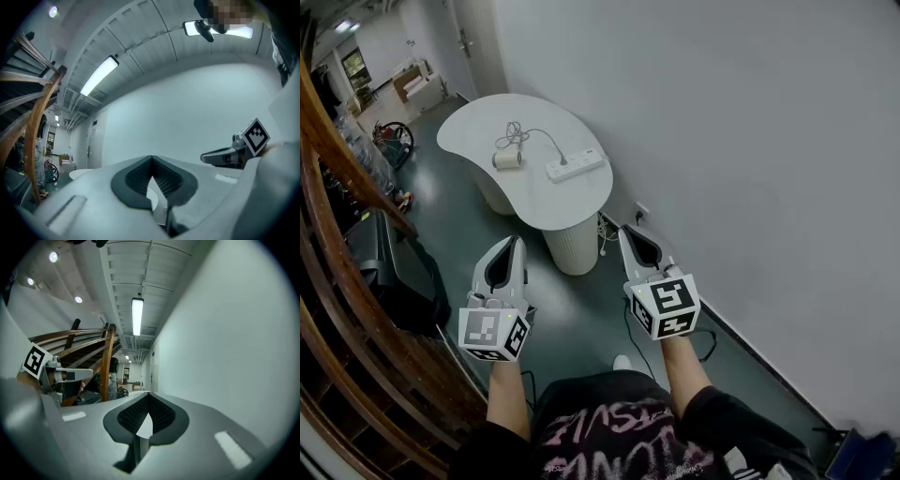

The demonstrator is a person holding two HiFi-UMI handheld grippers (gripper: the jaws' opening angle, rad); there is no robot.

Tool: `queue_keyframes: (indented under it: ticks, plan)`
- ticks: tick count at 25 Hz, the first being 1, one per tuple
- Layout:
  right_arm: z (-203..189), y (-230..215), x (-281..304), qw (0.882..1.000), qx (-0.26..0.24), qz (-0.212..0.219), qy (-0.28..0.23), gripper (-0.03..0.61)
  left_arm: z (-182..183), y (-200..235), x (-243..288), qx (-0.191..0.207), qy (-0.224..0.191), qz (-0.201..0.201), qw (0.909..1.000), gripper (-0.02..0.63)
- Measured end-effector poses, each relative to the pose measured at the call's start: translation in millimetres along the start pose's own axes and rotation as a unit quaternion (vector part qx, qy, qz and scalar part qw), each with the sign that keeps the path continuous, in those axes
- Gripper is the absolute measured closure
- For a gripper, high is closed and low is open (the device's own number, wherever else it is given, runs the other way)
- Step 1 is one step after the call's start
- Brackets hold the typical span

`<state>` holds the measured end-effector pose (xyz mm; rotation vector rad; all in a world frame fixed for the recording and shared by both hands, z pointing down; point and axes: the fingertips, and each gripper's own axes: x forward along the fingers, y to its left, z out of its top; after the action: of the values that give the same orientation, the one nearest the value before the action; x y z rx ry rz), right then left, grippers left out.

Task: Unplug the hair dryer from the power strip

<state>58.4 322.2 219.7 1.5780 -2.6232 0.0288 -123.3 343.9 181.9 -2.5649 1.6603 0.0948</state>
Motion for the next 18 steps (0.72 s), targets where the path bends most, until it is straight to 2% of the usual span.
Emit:
queue_keyframes:
  ticks: [12,18]
  plan:
    - [1.4,-4.3,-2.9,1.0,-0.006,0.008,-0.005,0.569,-2.9,-6.6,3.0,0.003,0.007,0.0,1.0,0.612]
    - [1.5,-7.0,-4.3,1.0,-0.003,0.013,-0.013,0.568,-6.8,-5.8,5.7,-0.011,0.011,0.01,0.9998,0.614]
